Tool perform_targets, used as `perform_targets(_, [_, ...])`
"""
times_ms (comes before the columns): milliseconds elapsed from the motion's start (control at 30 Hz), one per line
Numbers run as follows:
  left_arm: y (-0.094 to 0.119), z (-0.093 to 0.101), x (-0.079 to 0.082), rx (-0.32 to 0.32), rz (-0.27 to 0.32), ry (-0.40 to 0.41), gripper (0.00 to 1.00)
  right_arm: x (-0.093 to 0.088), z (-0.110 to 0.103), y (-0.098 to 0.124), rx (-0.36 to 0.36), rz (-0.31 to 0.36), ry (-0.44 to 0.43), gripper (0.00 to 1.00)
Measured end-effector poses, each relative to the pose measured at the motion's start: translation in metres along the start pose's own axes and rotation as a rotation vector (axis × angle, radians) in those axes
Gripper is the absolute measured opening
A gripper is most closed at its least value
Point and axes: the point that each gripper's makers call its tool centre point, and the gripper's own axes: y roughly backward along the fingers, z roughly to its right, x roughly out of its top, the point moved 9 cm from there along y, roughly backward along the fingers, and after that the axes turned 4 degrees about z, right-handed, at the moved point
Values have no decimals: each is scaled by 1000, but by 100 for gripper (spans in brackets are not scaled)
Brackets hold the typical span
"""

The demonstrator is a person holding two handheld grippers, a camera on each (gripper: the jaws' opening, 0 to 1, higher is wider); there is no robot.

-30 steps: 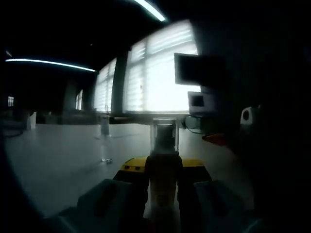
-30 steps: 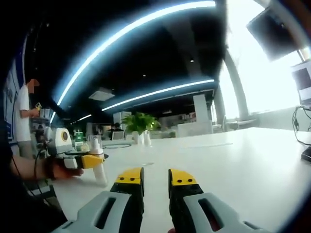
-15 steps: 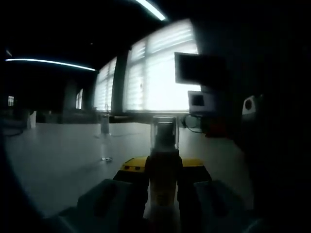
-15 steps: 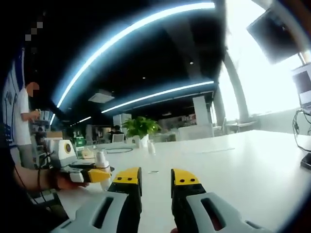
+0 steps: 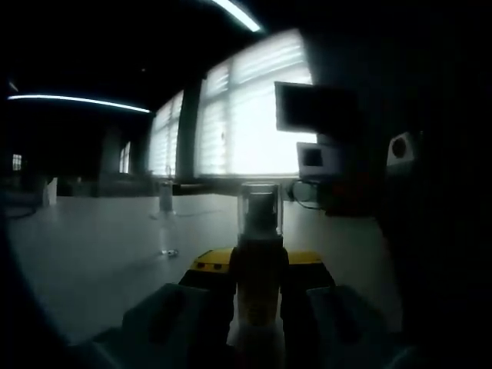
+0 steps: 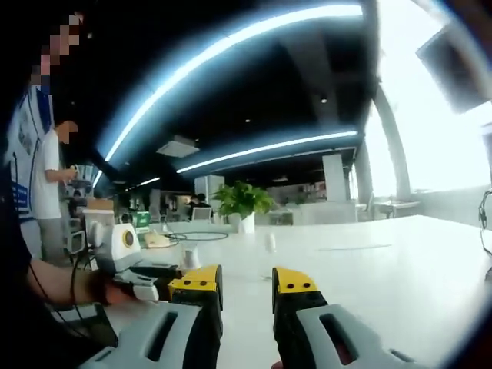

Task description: Clamp pump bottle remove cover press pump head put on cover

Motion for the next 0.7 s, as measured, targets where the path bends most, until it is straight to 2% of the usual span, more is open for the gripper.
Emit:
perform_targets(200, [0, -1, 0, 2, 0, -7, 13, -3, -13, -9, 43, -20, 39, 20])
perform_targets(333, [0, -1, 0, 3, 0, -10, 13, -7, -16, -12, 60, -28, 28, 20])
perform_targets(700, [-1, -1, 1, 3, 0, -10, 13, -2, -34, -32, 125, -33, 53, 20])
